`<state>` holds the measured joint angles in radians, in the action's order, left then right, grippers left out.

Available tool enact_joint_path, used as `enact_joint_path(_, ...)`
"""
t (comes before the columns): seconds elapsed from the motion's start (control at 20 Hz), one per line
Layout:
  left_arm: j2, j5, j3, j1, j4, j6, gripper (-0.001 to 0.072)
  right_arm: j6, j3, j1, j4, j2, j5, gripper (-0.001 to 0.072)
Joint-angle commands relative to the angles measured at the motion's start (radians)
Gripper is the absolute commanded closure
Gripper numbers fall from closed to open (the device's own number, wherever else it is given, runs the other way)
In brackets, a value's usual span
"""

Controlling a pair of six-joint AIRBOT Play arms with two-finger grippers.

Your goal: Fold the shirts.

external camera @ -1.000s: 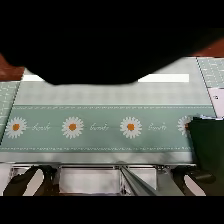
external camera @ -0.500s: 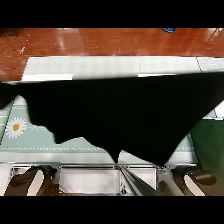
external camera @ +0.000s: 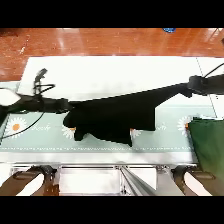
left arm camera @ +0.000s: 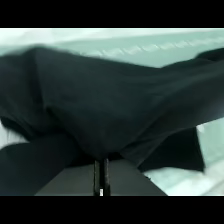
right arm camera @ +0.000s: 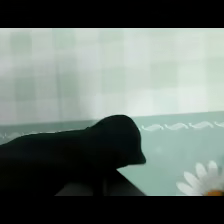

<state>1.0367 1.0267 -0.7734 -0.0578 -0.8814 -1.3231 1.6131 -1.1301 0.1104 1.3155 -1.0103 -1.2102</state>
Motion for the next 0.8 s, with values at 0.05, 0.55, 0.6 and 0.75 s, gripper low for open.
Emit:
enact_joint_path(0.05, 0.275, -0.119, -0.127, -0.077, 0.037, 0.004, 0.0677, -0.067, 0.022, 0.079, -0.242, -0.216, 0.129, 0.0688)
enact_joint_path(0.55, 0.181, 0.231, -0.388, 0.292, -0.185, -0.054, 0.0205, -0.147, -0.016, 0.394, -0.08, -0.159, -0.154, 0.0304)
enact_joint_path(0.6, 0.133, 0.215, -0.299, 0.341, -0.184, -0.093, 0.0205, -0.144, 0.065, 0.417, -0.067, -0.111, -0.14, 0.0304)
enact_joint_path(0.75, 0.063, 0.223, 0.006, 0.407, -0.117, -0.102, 0.0205, -0.175, 0.377, 0.412, -0.224, 0.035, -0.025, 0.0304)
